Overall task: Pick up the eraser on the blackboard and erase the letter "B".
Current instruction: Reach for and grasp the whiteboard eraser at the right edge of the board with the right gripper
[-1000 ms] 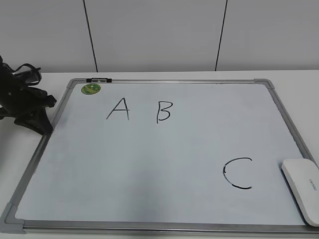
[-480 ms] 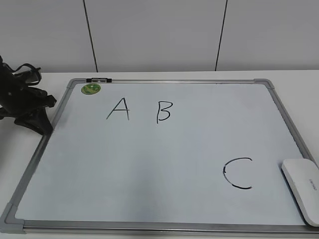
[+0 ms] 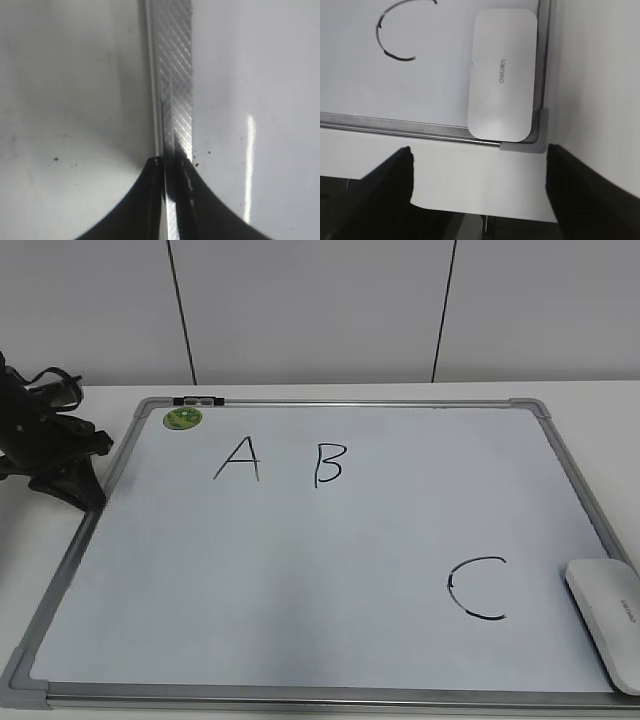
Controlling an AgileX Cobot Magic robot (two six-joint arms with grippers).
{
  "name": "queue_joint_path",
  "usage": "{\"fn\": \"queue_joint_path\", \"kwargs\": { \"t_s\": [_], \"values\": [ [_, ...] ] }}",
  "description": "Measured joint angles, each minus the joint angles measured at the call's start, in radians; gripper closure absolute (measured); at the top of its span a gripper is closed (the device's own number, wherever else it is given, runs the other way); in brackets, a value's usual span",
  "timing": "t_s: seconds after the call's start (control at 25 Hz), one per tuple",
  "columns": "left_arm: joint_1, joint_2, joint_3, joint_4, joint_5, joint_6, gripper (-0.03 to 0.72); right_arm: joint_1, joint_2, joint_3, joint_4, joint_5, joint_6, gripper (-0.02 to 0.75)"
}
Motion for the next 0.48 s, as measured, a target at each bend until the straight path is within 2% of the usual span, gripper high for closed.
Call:
{"fn": "queue_joint_path", "kwargs": {
  "t_s": [0.12, 0.48],
  "values": [
    [0.0, 0.0, -0.002, 0.0, 0.002, 0.0, 0.655, 0.0, 0.139, -0.015, 0.002, -0.045, -0.009, 0.076],
    [0.0, 0.0, -0.002, 0.0, 0.002, 0.0, 0.655, 0.0, 0.447, -0.102, -0.035, -0.185, -0.013, 0.066]
  ]
}}
